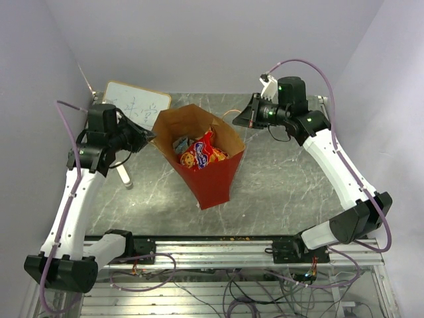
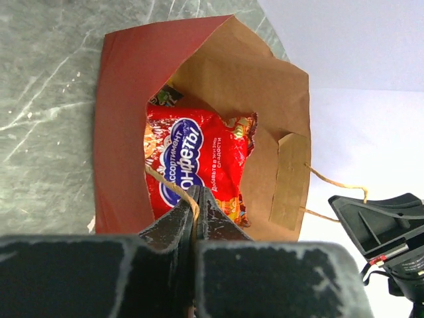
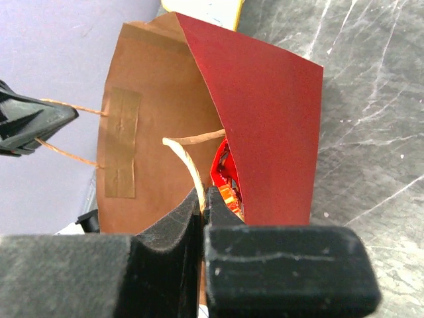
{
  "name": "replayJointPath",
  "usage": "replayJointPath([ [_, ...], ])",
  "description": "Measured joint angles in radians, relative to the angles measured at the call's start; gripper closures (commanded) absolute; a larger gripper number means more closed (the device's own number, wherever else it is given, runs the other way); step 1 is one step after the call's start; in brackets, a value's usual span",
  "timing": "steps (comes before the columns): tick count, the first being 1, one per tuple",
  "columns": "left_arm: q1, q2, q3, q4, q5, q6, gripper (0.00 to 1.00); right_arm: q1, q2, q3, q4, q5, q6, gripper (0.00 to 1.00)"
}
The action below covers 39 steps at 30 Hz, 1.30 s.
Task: Take the snacks out of the paper bag
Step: Adjust the paper bag at the center of the board.
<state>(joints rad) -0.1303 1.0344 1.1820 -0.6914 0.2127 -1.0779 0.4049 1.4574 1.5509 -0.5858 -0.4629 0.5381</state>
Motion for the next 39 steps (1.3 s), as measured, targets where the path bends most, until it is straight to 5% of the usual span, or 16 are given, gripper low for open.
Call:
replayJointPath([
  [11,0.034,0.264,0.470,-0.247,-0.003,0.270,0.93,0.106,-0.019,-0.035,0.023,0.004,0.074,1.00],
  [19,0.108,0.449,0.688,-0.355,0.102,0.447,0.93,0.255,-0.021,-0.224,0.230,-0.030,0.317,1.00],
  [25,0.109,0.440,0.664,-0.360,0.172,0.502,0.93,0.304,-0.026,-0.306,0.277,-0.040,0.375,1.00],
  [34,0.109,0.291,0.391,-0.153,0.385,0.433,0.93,0.309,-0.105,-0.402,0.214,-0.024,0.330,0.87],
  [39,0.109,0.232,0.319,-0.096,0.428,0.412,0.93,0.307,-0.124,-0.401,0.121,0.018,0.252,0.61],
])
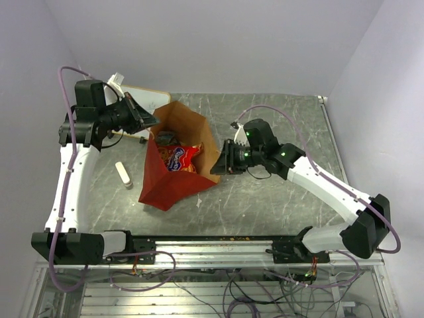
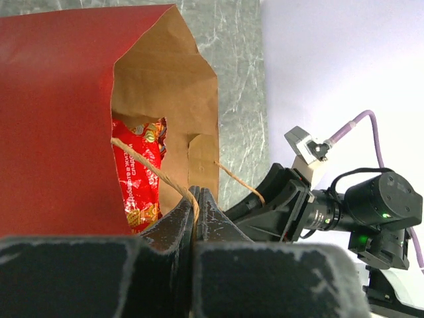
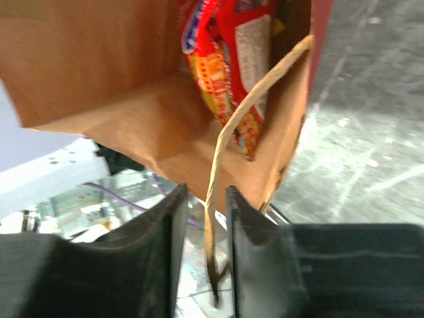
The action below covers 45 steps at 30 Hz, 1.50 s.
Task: Take the snacks out of the paper bag
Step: Adjust the paper bag at the center of the board.
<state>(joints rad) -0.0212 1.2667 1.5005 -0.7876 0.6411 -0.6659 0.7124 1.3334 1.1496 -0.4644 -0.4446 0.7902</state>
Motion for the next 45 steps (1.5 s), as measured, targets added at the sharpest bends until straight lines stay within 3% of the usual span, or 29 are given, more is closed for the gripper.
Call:
replayJointPath([
  [5,0.000,-0.018,-0.012,-0.008,-0.002,0.005,0.93,-0.031,-0.002,0.046,-0.144,0.074,-0.117,0.33],
  [10,0.000,-0.017,-0.009,-0.033,-0.011,0.012,0.93,-0.109,0.005,0.171,-0.269,0.143,-0.261,0.15],
  [16,0.000,-0.017,-0.002,-0.061,-0.018,0.017,0.93,-0.242,0.072,0.238,-0.327,0.090,-0.374,0.09],
  [22,0.000,-0.001,0.050,-0.113,-0.044,0.036,0.93,-0.250,0.148,0.282,-0.305,-0.041,-0.383,0.10],
  [32,0.000,0.035,0.127,-0.220,-0.090,0.091,0.93,-0.223,0.298,0.421,-0.360,-0.084,-0.420,0.34],
  [35,0.000,0.051,0.153,-0.250,-0.101,0.110,0.93,-0.206,0.313,0.421,-0.391,-0.062,-0.432,0.49],
  [39,0.000,0.075,0.193,-0.293,-0.122,0.137,0.91,-0.188,0.318,0.421,-0.411,-0.057,-0.440,0.87],
  [42,0.000,0.092,0.228,-0.335,-0.149,0.164,0.90,-0.178,0.318,0.421,-0.412,-0.065,-0.431,0.99],
  [45,0.000,0.105,0.256,-0.375,-0.179,0.189,0.91,-0.166,0.317,0.419,-0.401,-0.080,-0.416,1.00],
])
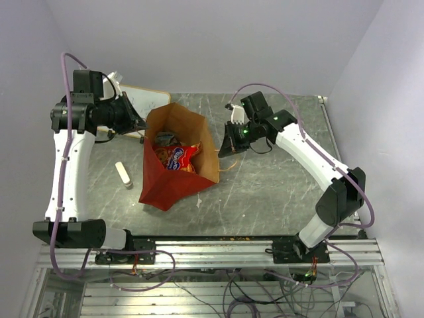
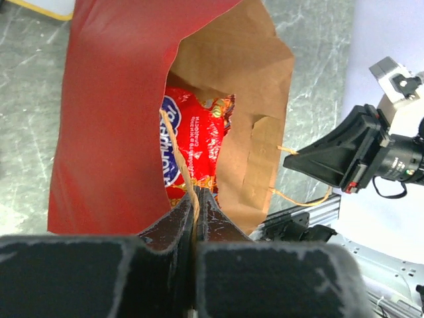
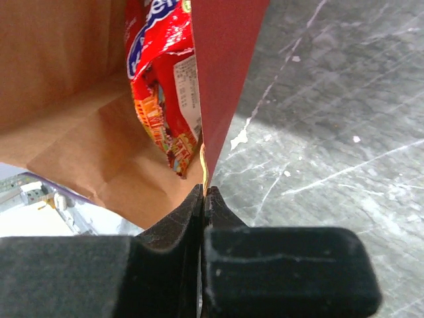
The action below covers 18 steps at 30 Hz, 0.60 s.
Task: Take the snacks out of the paper bag
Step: Adjust the paper bag at the center of the board.
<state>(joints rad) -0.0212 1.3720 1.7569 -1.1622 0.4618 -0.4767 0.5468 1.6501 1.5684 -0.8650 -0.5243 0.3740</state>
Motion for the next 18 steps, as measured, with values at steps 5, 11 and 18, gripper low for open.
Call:
replayJointPath([
  [5,0.000,0.038,0.068,-0.064,-0.062,0.035,0.93,0.027,-0.012,-0.026,0.051,-0.024,0.043,1.00],
  [11,0.000,0.106,0.202,-0.098,-0.127,0.062,0.93,0.061,-0.033,-0.072,0.140,-0.048,0.129,1.00],
  [18,0.000,0.146,0.229,-0.060,-0.093,0.077,0.93,0.139,-0.044,-0.103,0.259,-0.050,0.254,1.00],
])
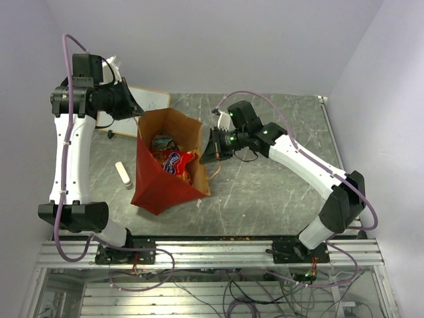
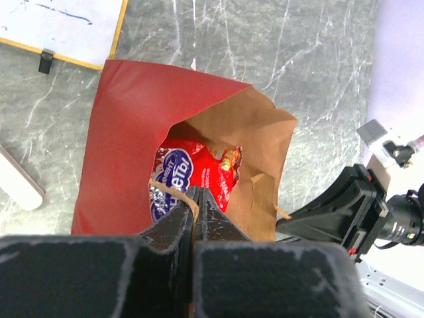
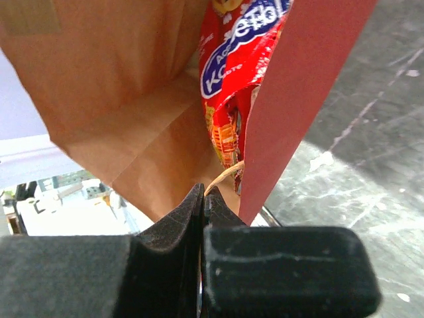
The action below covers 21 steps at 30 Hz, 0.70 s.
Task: Take the snacks out of the paper bag
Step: Adjust the paper bag at the center of the board.
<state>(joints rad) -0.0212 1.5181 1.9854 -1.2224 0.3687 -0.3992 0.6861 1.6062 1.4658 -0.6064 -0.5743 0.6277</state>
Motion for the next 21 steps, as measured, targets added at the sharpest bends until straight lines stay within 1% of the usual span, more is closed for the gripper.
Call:
replayJointPath([
  [6,0.000,0.018,0.001,0.048,0.044,0.013,0.93,0.051,-0.039,-0.075,0.072,-0.006,0.076,1.00],
  [11,0.000,0.015,-0.011,0.107,0.094,0.005,0.93,0.081,-0.047,-0.117,0.101,-0.009,0.101,1.00],
  [14,0.000,-0.014,-0.090,0.183,0.145,-0.026,0.93,0.099,-0.048,-0.133,0.102,-0.009,0.101,0.97],
  [17,0.000,-0.077,-0.228,0.285,0.205,-0.077,0.93,0.106,-0.063,-0.153,0.099,-0.002,0.090,0.92],
  [19,0.000,-0.133,-0.320,0.342,0.245,-0.119,0.93,0.107,-0.080,-0.163,0.082,0.015,0.071,0.87],
  [21,0.000,-0.191,-0.394,0.382,0.275,-0.153,0.93,0.107,-0.097,-0.163,0.053,0.037,0.043,0.78],
])
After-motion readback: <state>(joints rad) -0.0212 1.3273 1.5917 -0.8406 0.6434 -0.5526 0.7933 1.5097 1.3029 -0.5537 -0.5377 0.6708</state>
